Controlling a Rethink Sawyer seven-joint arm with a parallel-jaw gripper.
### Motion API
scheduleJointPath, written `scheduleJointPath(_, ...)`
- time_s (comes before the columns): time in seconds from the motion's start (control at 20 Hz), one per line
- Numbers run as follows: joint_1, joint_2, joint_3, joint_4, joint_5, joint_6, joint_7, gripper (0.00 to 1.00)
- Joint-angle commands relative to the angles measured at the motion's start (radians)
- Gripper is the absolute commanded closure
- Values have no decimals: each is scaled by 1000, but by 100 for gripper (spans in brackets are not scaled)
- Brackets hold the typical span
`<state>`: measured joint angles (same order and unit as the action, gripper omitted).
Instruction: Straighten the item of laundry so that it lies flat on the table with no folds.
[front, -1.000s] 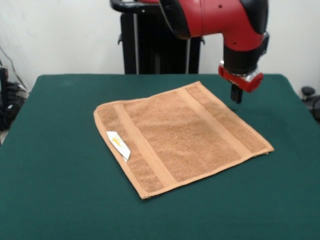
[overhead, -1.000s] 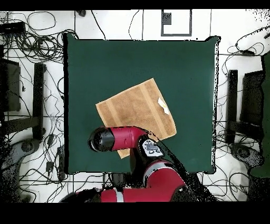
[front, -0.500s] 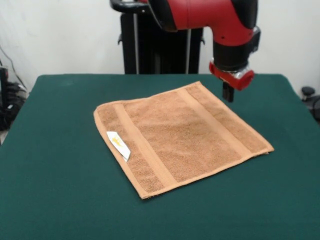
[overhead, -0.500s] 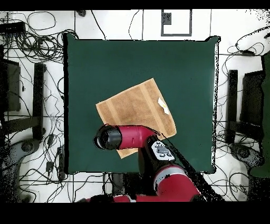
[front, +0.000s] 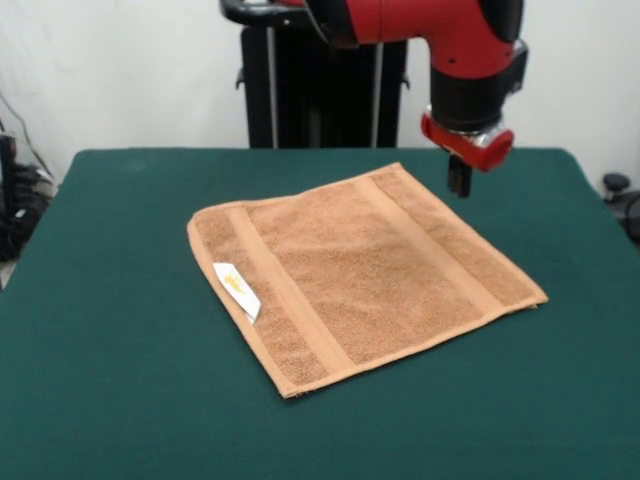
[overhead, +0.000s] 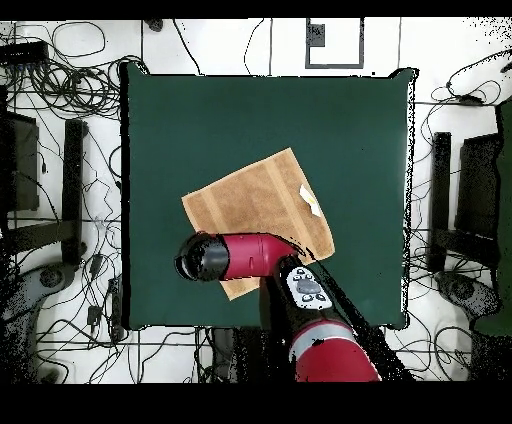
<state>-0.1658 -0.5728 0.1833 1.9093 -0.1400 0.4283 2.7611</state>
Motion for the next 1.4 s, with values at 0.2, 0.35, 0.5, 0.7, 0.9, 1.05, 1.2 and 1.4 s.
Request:
scheduleJointPath(0.2, 34, 137, 38, -164, 9, 28, -12, 100)
scheduleJointPath(0.35, 41, 180, 27, -215, -4, 16, -19, 100)
scheduleJointPath(0.5, 53, 191, 15, -254, -17, 28, -26, 100)
scheduleJointPath(0.7, 54, 212, 6, -294, -26, 31, -33, 100)
scheduleJointPath(0.9, 46, 267, 6, -319, -43, -33, -37, 100)
scheduleJointPath(1.05, 27, 324, 18, -355, -57, -72, -54, 100)
scheduleJointPath(1.2, 34, 364, 17, -388, -63, -104, -46, 100)
scheduleJointPath(1.4, 44, 408, 17, -430, -63, -125, -31, 100)
